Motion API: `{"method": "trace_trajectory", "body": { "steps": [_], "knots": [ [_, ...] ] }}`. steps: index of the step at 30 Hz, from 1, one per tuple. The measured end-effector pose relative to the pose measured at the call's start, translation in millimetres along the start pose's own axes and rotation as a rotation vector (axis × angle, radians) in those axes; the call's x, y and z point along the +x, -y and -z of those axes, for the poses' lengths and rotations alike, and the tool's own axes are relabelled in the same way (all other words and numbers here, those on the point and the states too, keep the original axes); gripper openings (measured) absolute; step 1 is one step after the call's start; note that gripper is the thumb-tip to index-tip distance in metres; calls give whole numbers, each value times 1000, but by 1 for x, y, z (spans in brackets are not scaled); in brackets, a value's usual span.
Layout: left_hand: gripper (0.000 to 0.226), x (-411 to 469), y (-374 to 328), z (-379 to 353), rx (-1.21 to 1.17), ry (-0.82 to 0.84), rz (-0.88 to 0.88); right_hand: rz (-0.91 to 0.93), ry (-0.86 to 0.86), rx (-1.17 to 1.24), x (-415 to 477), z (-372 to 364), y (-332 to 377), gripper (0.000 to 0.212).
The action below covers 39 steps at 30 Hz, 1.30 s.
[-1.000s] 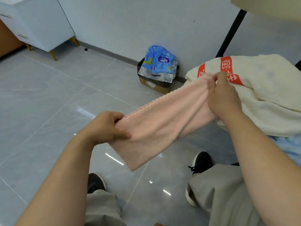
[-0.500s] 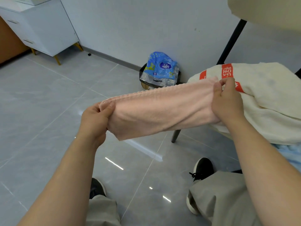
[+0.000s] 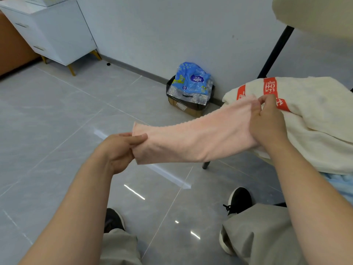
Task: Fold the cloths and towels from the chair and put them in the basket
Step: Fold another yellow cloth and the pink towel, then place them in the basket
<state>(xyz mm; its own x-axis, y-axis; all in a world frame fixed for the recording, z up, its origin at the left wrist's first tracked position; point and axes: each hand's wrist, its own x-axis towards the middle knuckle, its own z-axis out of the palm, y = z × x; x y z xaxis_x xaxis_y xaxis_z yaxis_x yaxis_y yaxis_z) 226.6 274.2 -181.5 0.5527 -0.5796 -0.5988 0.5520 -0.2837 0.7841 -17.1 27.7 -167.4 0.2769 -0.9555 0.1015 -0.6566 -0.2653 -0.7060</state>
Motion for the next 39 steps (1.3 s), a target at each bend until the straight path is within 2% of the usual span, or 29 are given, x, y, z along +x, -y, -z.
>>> {"method": "trace_trajectory", "body": {
  "steps": [2, 5, 9, 11, 18, 22, 27, 31, 34, 37, 39],
  "knots": [
    [25, 4, 1, -2, -45, -26, -13, -10, 4, 2, 0, 0, 0, 28],
    [12, 11, 6, -3, 20, -233, -117, -20, 6, -1, -1, -1, 1, 28],
    [16, 6, 7, -8, 470, -482, -432, -34, 14, 17, -1, -2, 2, 29],
    [13, -2, 6, -14, 619, -521, -542, -38, 8, 38, 0, -2, 1, 28],
    [11, -4, -2, -1, 641, -461, -580, -60, -42, 75, 0, 2, 1, 25],
    [14, -1, 0, 1, 524, -398, -487, -77, -48, 70, -1, 0, 1, 25],
    [24, -2, -2, 2, 330, -339, -358, -146, 76, 27, -2, 0, 0, 29],
    [50, -3, -4, 6, 336, -287, -357, -165, 108, 128, -2, -1, 1, 23],
    [37, -5, -4, 5, 300, -211, -344, -172, 131, 249, -3, 0, 3, 18],
    [28, -5, -6, 7, 292, -198, -285, -131, 242, 334, -5, 4, 4, 13],
    [35, -6, -7, 9, 340, -186, -272, -97, 312, 356, -8, 6, 6, 13]
  ]
}}
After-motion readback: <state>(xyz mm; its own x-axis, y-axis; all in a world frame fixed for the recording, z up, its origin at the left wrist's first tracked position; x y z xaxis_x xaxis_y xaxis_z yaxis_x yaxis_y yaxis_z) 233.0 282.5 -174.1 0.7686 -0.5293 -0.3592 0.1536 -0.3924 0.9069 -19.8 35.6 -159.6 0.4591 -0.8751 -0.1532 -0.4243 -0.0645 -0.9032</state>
